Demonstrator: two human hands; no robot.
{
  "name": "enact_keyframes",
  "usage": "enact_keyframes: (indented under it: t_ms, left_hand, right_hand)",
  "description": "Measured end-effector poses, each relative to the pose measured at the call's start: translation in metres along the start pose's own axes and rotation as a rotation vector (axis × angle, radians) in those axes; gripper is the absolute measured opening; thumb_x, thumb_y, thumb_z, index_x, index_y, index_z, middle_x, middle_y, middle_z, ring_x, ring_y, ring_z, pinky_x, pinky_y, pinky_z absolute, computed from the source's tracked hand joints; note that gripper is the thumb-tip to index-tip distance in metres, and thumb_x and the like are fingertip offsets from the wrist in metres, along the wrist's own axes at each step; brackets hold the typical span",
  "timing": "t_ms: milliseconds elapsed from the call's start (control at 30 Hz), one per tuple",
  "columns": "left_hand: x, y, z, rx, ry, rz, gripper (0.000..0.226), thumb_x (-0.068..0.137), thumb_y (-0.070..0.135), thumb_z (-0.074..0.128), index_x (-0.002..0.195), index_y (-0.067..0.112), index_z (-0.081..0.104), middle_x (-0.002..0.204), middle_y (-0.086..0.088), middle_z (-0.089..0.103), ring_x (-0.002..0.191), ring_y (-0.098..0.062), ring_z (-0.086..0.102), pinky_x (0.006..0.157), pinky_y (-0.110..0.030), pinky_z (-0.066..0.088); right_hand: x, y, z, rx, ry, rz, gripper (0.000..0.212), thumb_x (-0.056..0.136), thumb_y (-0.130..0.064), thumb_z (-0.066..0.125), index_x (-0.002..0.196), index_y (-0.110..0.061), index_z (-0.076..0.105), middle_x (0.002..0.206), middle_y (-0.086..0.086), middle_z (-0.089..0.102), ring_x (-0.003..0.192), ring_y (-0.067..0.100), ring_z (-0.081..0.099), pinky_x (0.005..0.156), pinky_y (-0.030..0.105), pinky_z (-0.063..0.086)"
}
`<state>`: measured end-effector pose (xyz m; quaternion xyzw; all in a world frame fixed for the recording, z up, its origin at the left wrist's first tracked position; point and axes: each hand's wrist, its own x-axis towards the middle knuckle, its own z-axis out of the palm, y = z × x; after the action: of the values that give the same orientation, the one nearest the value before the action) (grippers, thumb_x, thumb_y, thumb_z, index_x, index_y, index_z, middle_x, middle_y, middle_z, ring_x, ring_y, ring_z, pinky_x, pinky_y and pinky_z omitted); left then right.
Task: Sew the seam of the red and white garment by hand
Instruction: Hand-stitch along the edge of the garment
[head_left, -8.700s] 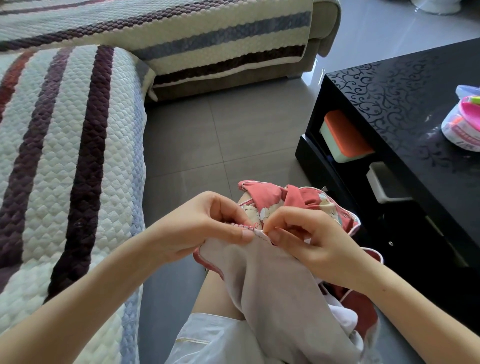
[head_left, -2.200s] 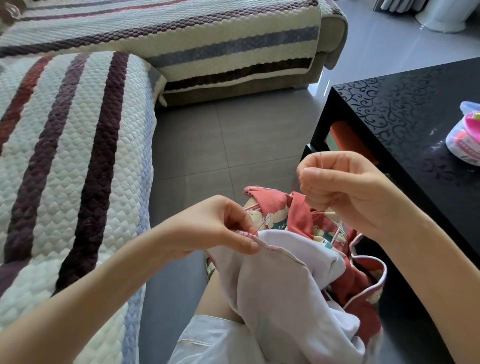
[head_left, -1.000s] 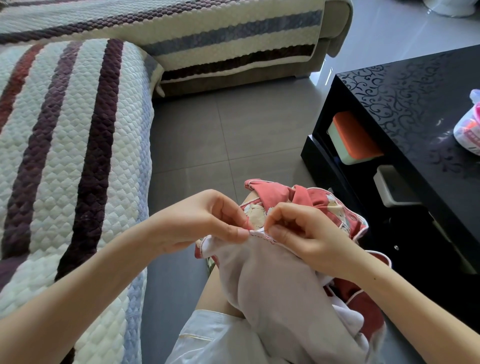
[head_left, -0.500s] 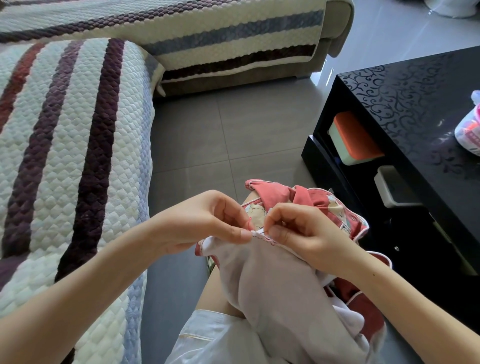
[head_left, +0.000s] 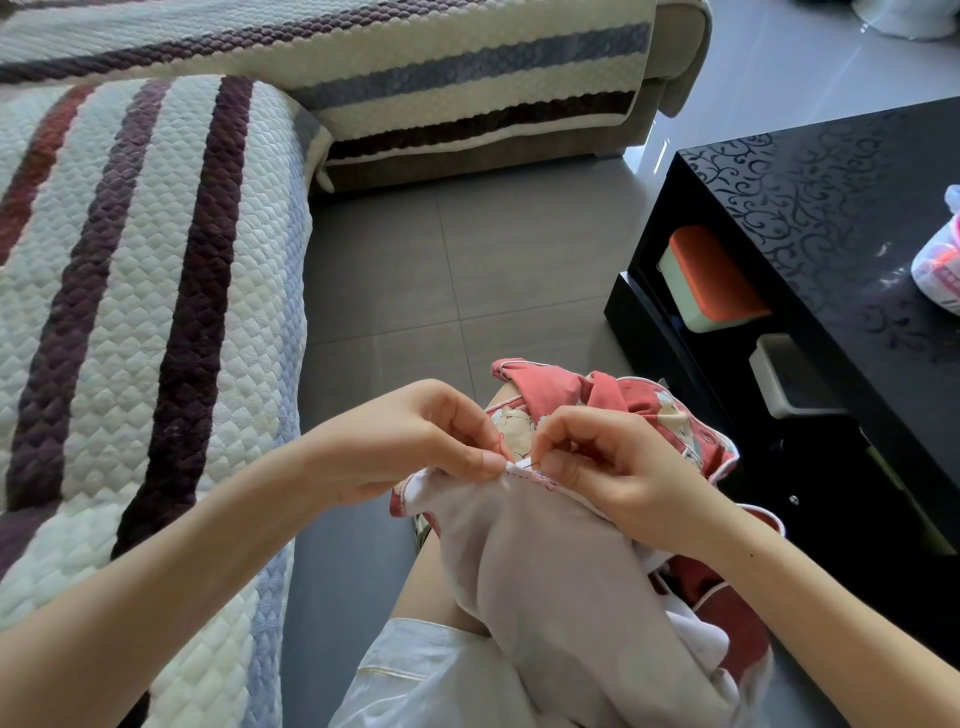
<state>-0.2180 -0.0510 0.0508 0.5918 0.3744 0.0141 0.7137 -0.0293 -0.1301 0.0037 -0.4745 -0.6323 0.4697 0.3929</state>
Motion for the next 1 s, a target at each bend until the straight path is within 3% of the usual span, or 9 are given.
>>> enact_keyframes:
  t_ms: [300,533,700,800,900,1000]
  left_hand:
    - [0.0,-0.001,0.001,-0.02,0.02,-0.002,0.006,0.068,0.008,0.067,0.067,0.009,0.073,0.061,-0.001,0.067,0.055,-0.006,0.06,0.054,-0.014,0.046]
    - [-0.003,0.0,0.004,-0.011,0.03,0.012,0.009,0.078,-0.003,0.07,0.071,0.003,0.068,0.057,0.003,0.065,0.052,-0.003,0.059,0.051,-0.013,0.046]
    - [-0.002,-0.004,0.01,-0.005,0.108,0.055,0.007,0.07,0.018,0.071,0.068,0.013,0.073,0.065,-0.002,0.066,0.059,-0.007,0.059,0.055,-0.016,0.046]
    - [-0.002,-0.007,0.014,-0.007,0.182,0.091,0.01,0.068,0.022,0.076,0.068,0.013,0.073,0.066,-0.006,0.067,0.06,-0.014,0.058,0.055,-0.025,0.045]
    - [-0.005,-0.007,0.016,-0.102,0.219,0.097,0.014,0.068,0.012,0.082,0.069,0.003,0.071,0.061,-0.007,0.065,0.047,-0.009,0.055,0.042,-0.015,0.04]
    - [-0.005,-0.004,0.022,-0.146,0.222,0.1,0.011,0.07,0.008,0.08,0.069,0.003,0.071,0.058,-0.003,0.064,0.045,-0.007,0.055,0.039,-0.014,0.04]
  right_hand:
    - [-0.001,-0.002,0.002,-0.015,0.016,0.005,0.01,0.086,-0.007,0.057,0.079,-0.013,0.061,0.075,0.001,0.062,0.07,0.007,0.055,0.066,0.028,0.048]
    - [-0.001,-0.003,0.005,0.046,0.012,-0.009,0.015,0.086,-0.002,0.055,0.077,-0.013,0.06,0.072,-0.009,0.059,0.068,0.001,0.052,0.064,0.018,0.044]
    - [-0.003,-0.003,0.01,0.246,0.012,0.019,0.011,0.084,-0.001,0.053,0.078,-0.007,0.06,0.066,-0.012,0.056,0.062,-0.001,0.05,0.061,0.013,0.041]
    - [-0.006,-0.001,0.012,0.33,0.026,0.032,0.006,0.086,-0.004,0.054,0.082,-0.006,0.059,0.064,-0.013,0.055,0.059,-0.001,0.049,0.058,0.011,0.04]
    - [-0.011,0.01,0.008,0.185,0.058,0.024,0.002,0.089,-0.013,0.058,0.089,-0.011,0.059,0.068,-0.01,0.059,0.058,0.003,0.053,0.057,0.014,0.042]
    - [-0.014,0.018,0.004,-0.064,0.161,-0.014,0.011,0.086,-0.027,0.058,0.088,-0.02,0.066,0.079,-0.003,0.067,0.07,0.015,0.064,0.064,0.029,0.052]
